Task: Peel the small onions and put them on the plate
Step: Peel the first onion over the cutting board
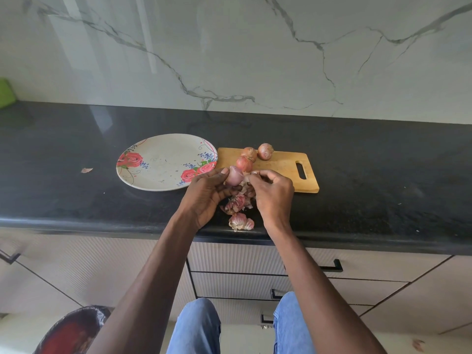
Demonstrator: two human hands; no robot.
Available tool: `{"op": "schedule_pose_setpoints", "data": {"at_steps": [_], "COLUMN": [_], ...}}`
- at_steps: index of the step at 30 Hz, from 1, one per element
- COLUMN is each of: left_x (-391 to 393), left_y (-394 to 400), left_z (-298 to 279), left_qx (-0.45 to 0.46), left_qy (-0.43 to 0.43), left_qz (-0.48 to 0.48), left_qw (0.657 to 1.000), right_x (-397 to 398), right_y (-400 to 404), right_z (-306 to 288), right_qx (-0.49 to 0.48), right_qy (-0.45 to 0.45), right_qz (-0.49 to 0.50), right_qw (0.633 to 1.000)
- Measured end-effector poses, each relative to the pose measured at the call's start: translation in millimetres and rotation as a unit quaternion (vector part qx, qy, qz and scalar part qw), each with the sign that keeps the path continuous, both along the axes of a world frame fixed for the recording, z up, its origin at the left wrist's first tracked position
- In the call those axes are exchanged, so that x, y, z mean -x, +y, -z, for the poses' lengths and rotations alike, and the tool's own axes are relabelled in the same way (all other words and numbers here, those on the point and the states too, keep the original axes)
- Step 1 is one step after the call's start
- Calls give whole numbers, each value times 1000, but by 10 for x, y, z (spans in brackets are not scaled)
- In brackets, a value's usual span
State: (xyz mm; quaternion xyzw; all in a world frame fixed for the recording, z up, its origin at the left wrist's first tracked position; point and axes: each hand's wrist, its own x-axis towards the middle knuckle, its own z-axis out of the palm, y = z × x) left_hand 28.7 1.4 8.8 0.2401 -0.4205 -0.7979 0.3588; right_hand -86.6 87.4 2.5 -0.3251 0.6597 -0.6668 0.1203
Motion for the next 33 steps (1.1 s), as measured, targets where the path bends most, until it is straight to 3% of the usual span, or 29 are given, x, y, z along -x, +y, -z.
{"op": "schedule_pose_setpoints", "data": {"at_steps": [12,18,21,24,27,30,33], "left_x": [-46,-15,-8,6,14,19,4], "left_y": [-48,-27,-12,-4,-2,27,35], "left_z": [11,0,-10,3,2,-9,12], "left_qx": [-51,-58,-45,-22,3,34,67], "left_qy": [46,45,40,21,11,-2,-6], "left_qz": [-4,-31,-37,-37,-35,-21,2], "left_qw": [998,997,998,999,999,999,998], "right_x": [27,-59,-38,-26,4,35,36], "right_y": [-16,-75,-115,-106,-70,-74,-67], "right_z": [13,99,147,120,90,72,81], "right_qx": [-18,-120,-185,-94,27,31,31], "right_qy": [47,251,294,288,223,170,190], "right_qz": [68,95,102,101,-9,-75,-74], "right_qw": [996,956,932,947,975,982,979]}}
